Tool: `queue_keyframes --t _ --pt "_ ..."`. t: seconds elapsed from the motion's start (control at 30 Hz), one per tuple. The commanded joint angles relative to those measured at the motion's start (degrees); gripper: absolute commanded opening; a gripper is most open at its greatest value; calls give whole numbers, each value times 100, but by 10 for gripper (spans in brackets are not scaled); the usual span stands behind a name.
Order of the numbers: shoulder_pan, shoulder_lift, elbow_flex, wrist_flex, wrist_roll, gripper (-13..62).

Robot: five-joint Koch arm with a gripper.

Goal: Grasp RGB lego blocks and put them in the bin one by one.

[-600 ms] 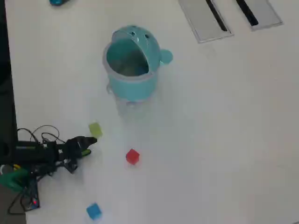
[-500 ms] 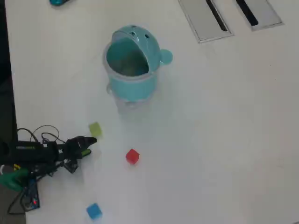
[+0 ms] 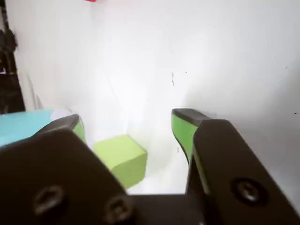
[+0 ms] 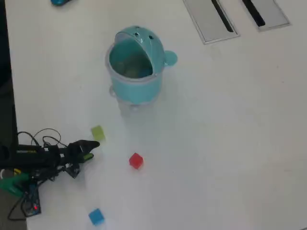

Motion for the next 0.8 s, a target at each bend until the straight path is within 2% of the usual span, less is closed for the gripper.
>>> queue_keyframes --t 0.0,0.77 --pt "9 378 413 281 -35 339" --pt "70 387 413 -2593 -448 336"
